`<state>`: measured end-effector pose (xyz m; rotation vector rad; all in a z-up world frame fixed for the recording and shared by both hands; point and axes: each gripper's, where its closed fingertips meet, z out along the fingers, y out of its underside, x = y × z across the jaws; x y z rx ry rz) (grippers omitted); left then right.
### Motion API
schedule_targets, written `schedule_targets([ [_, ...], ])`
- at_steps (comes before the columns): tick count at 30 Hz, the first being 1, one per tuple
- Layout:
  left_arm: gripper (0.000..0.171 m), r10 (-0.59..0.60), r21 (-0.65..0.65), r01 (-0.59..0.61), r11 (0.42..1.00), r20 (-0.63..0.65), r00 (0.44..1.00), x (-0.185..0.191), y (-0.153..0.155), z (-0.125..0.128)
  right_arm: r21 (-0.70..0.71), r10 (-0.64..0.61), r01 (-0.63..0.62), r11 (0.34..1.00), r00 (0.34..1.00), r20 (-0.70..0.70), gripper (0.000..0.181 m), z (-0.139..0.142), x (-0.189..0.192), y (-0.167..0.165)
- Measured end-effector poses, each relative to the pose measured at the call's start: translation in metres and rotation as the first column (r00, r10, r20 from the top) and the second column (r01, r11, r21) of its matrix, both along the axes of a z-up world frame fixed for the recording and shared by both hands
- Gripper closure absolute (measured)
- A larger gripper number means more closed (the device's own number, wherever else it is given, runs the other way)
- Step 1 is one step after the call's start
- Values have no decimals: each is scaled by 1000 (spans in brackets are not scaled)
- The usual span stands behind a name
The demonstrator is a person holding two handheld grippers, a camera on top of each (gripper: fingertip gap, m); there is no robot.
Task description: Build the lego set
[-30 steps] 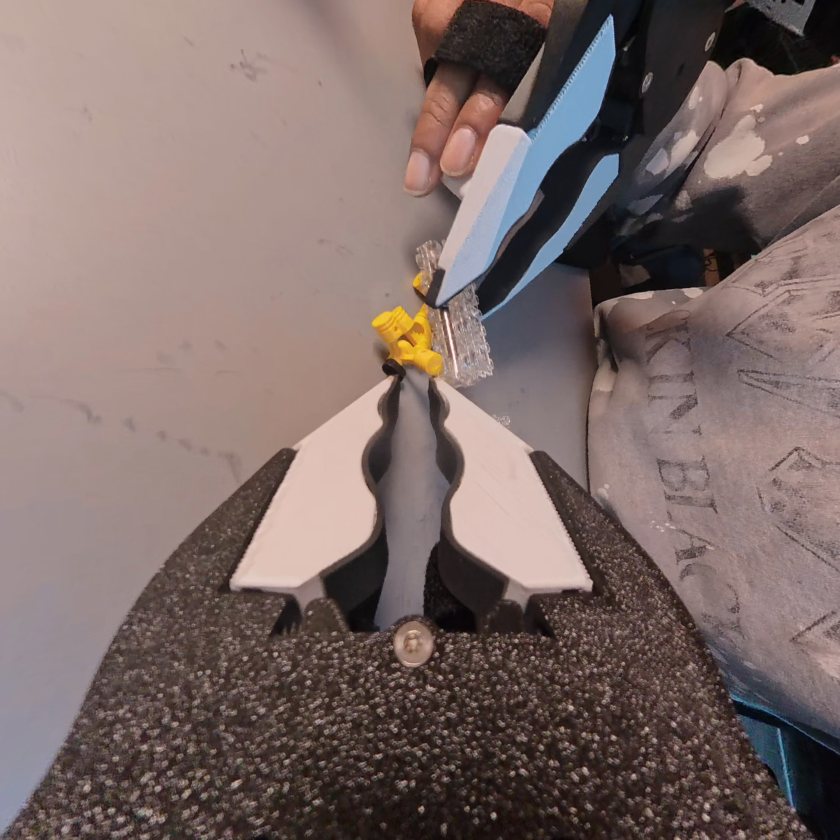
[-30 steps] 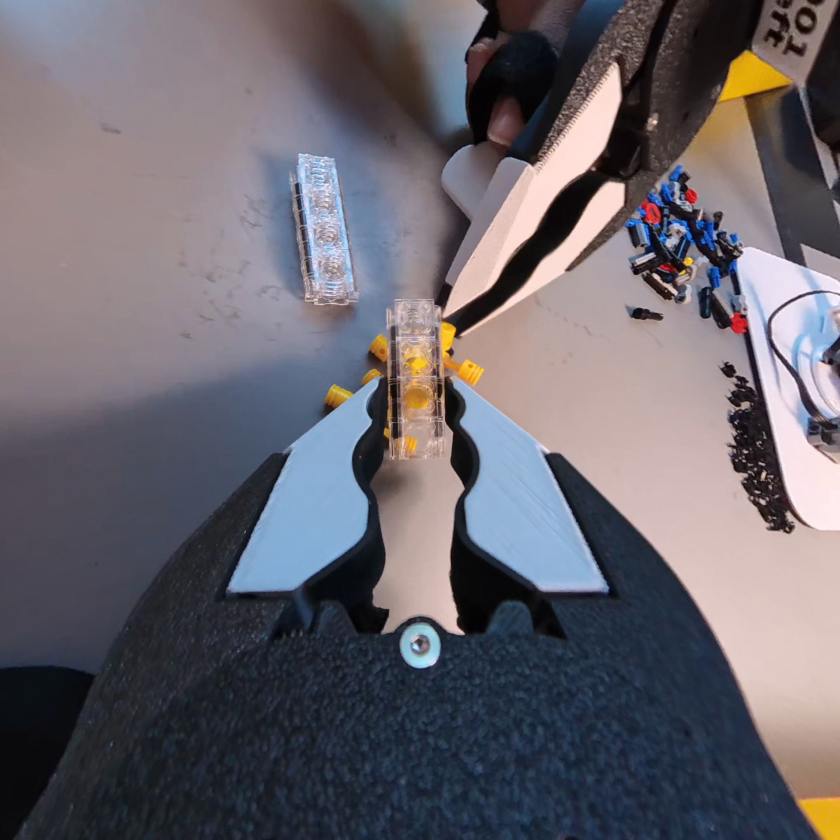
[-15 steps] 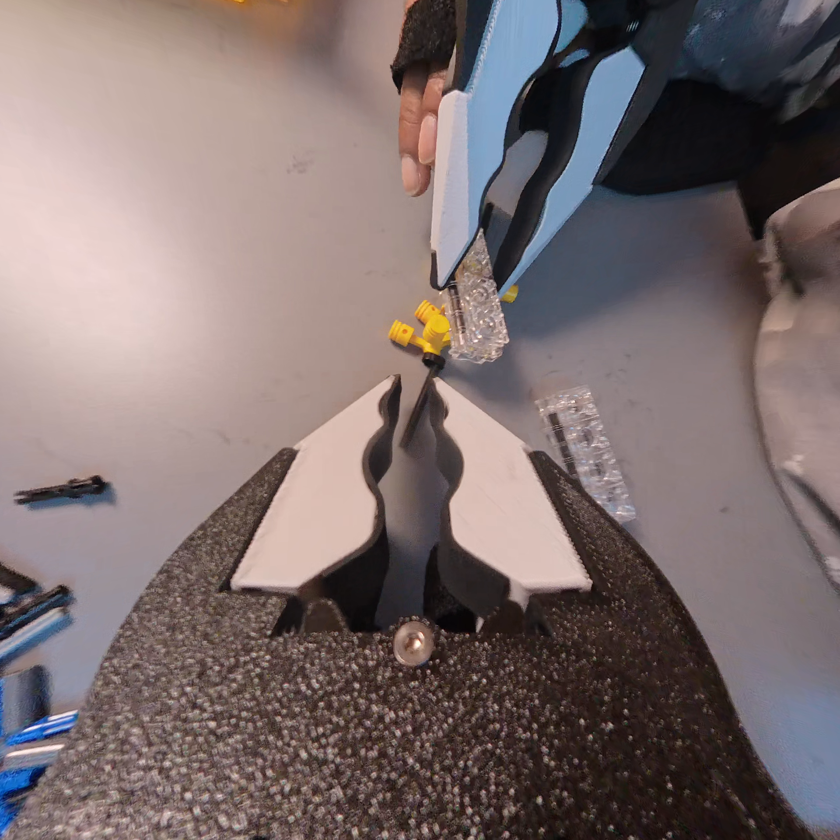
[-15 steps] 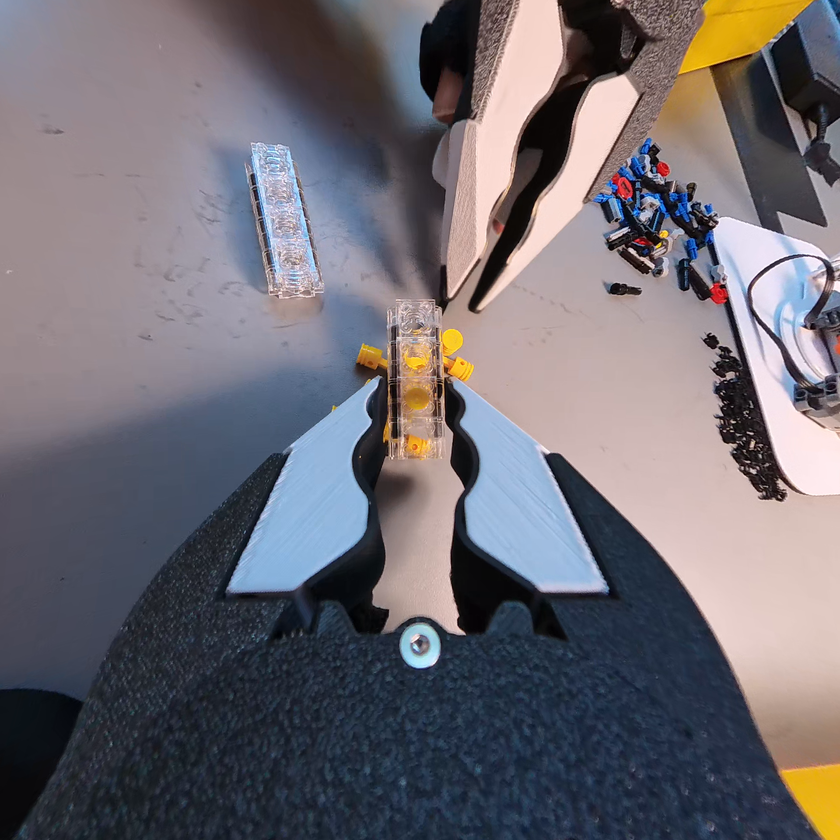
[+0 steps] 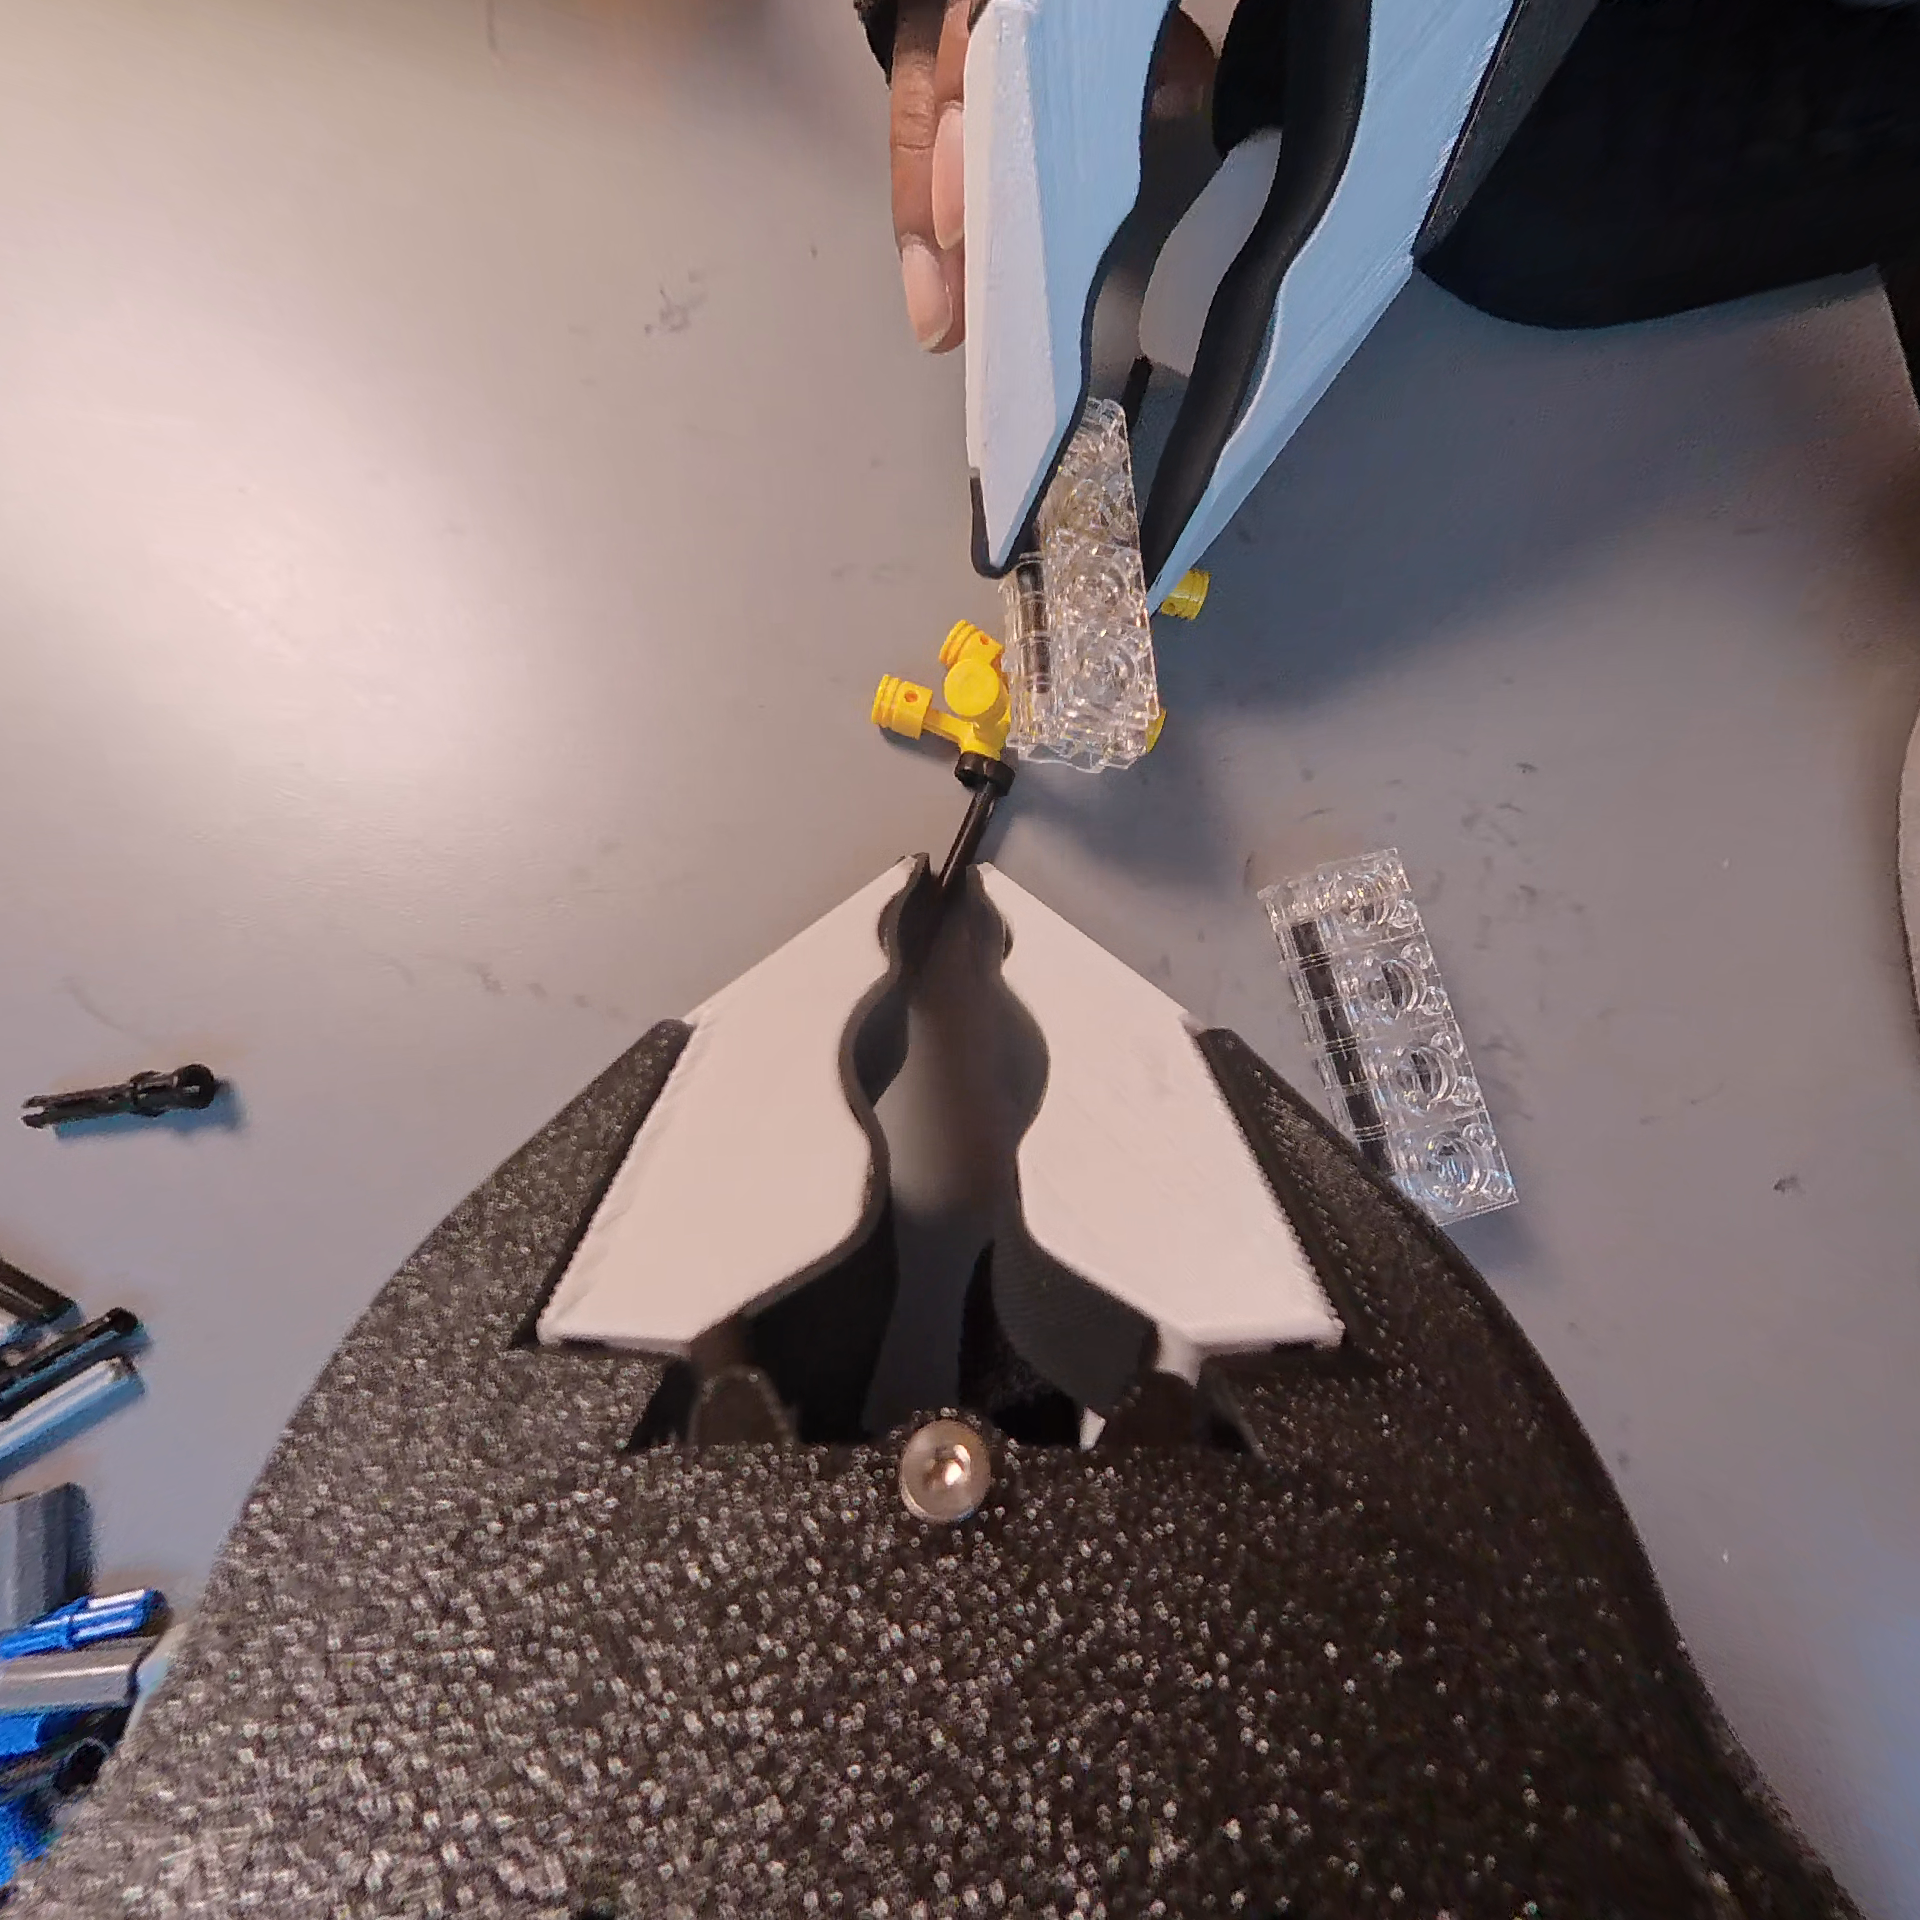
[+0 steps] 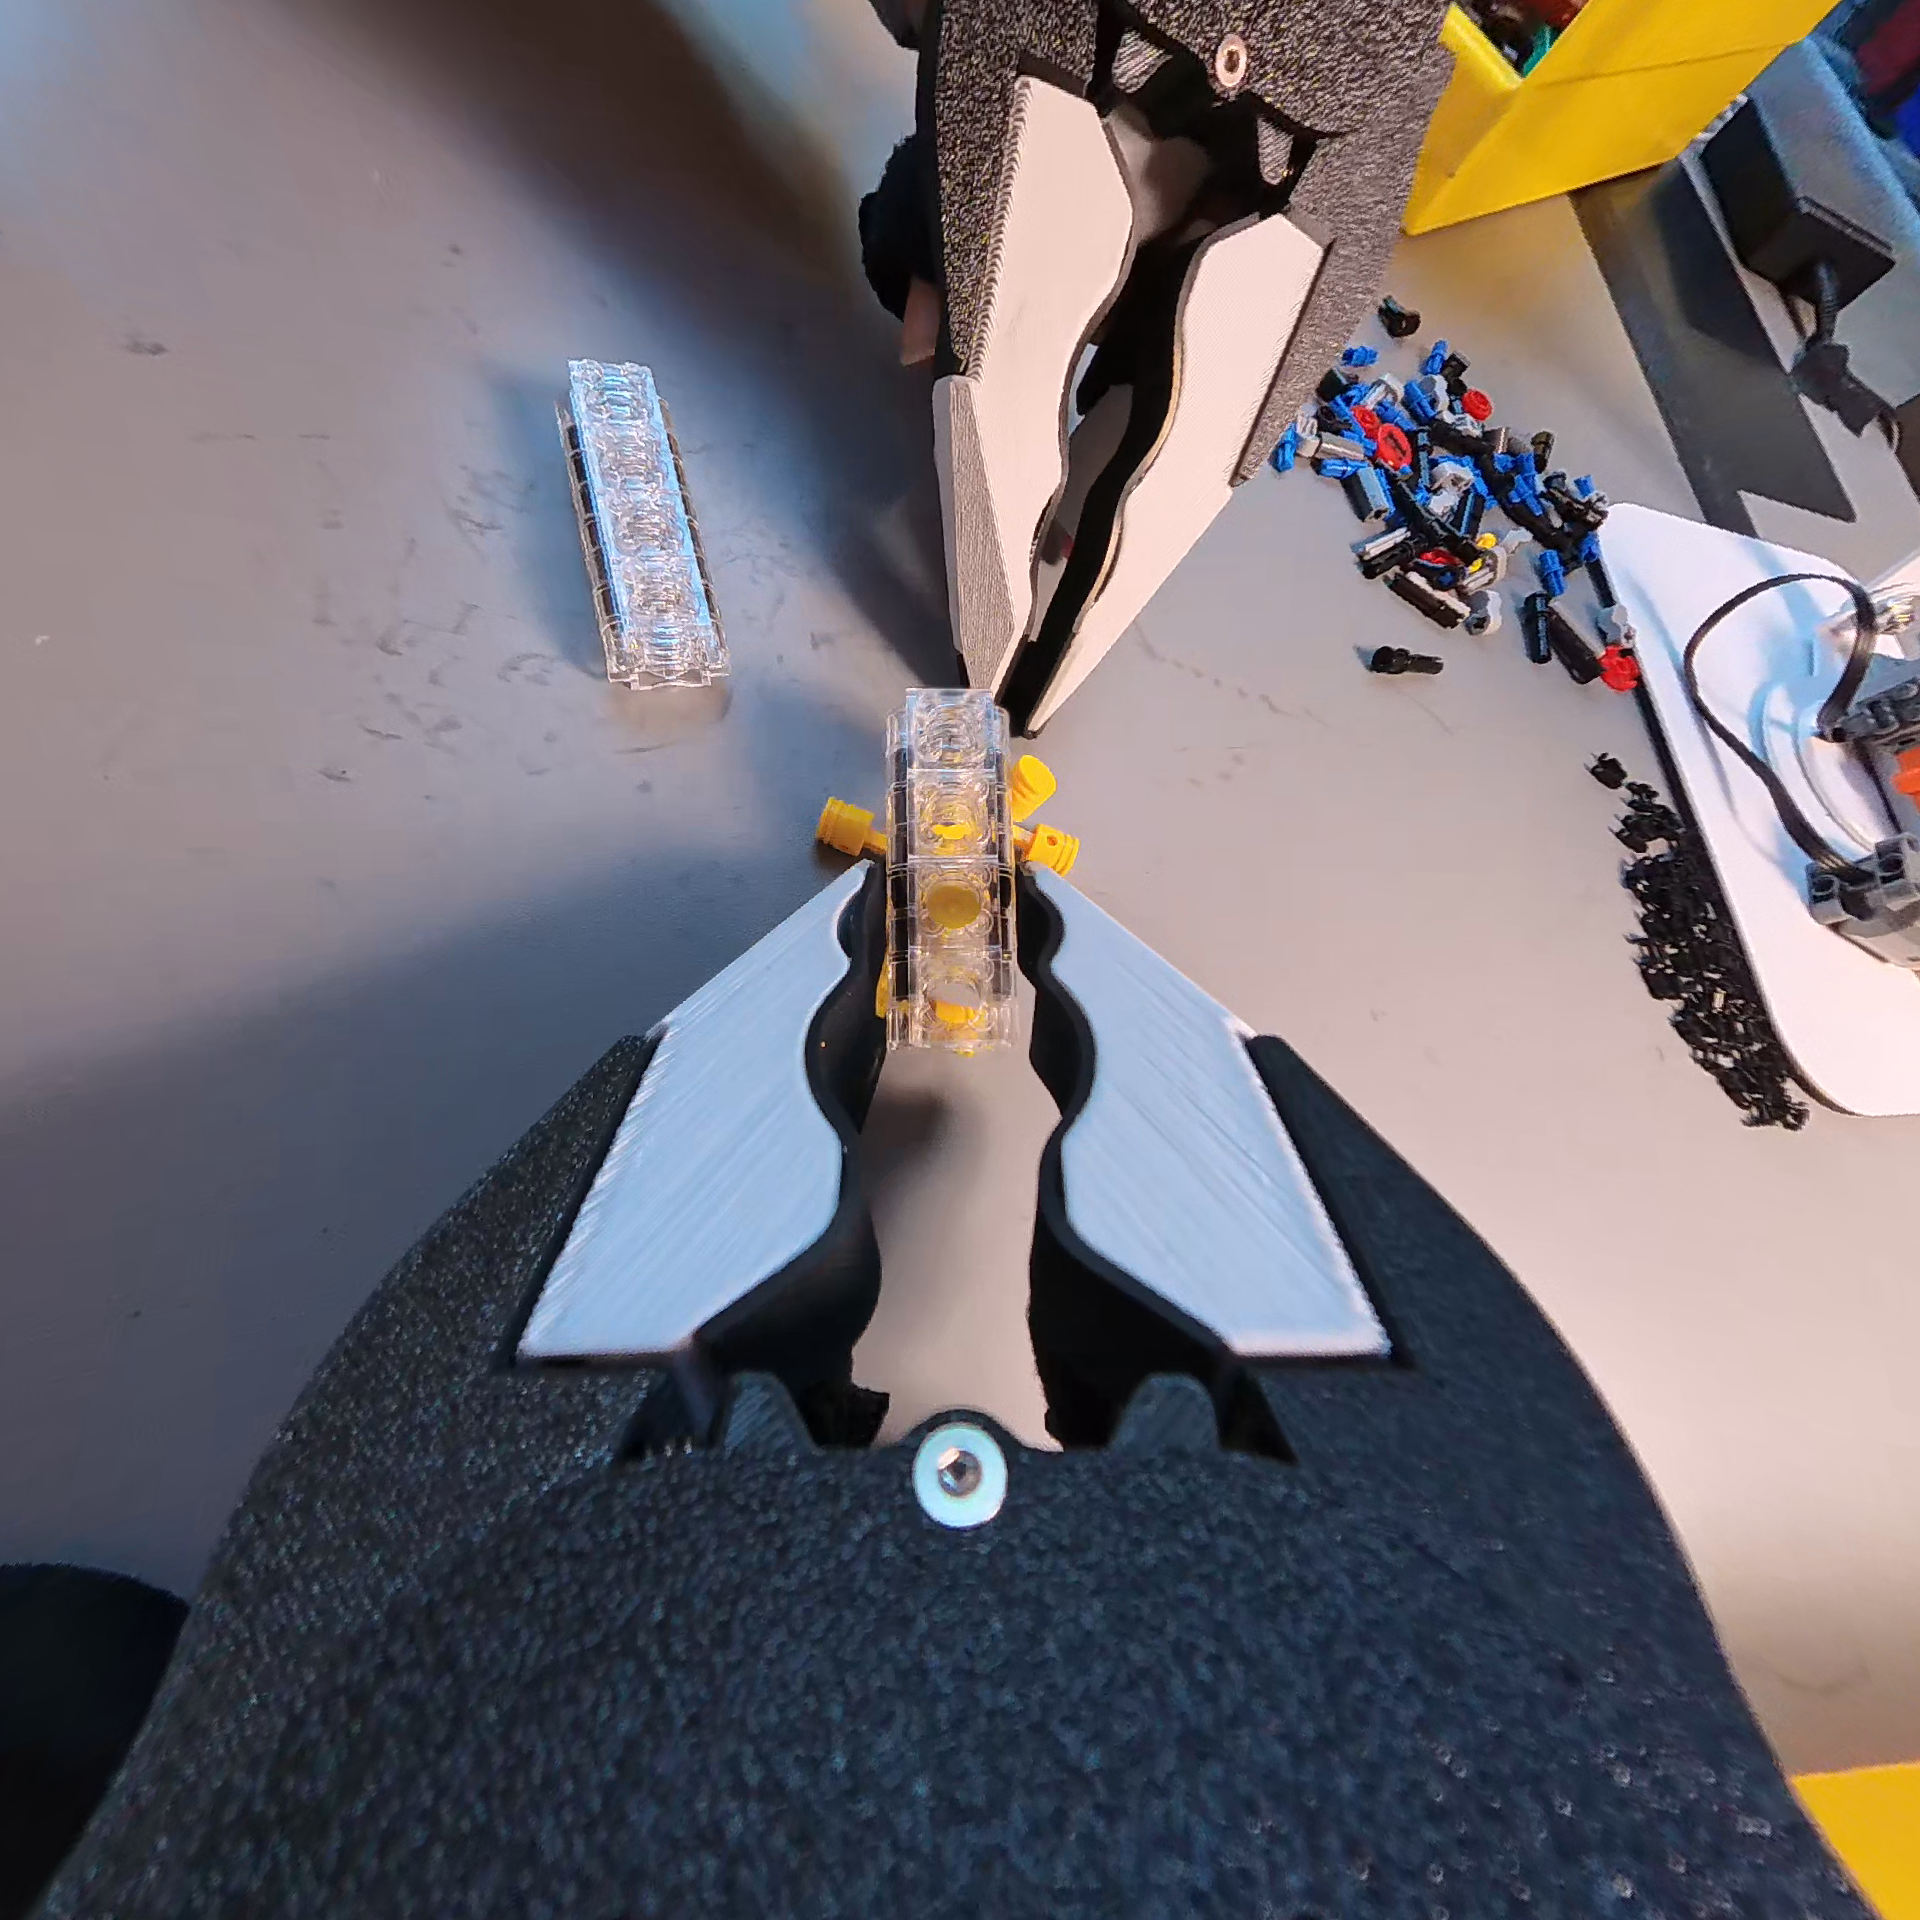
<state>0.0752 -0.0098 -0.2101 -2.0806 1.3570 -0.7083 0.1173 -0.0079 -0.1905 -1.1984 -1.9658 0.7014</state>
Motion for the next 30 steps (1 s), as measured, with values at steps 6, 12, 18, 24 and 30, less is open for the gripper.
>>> schedule_targets([
  [6,163,-11,5,11,1000,5,1000,4,-3,2,5,4,-4,1000,1000,1,158,0,2,1],
  [12,151,-83,125,75,989,60,995,24,3,8,1,22,-22,1000,1000,-4,158,0,4,-2],
  [18,160,-139,157,126,979,70,988,30,3,8,-10,29,-30,1000,999,-16,158,3,6,-2],
  [24,166,-119,179,107,978,61,991,31,5,6,-26,20,-21,999,999,-30,158,6,6,0],
  [30,166,-95,198,83,977,53,994,32,8,6,-45,-22,21,999,1000,-20,158,5,6,7],
])
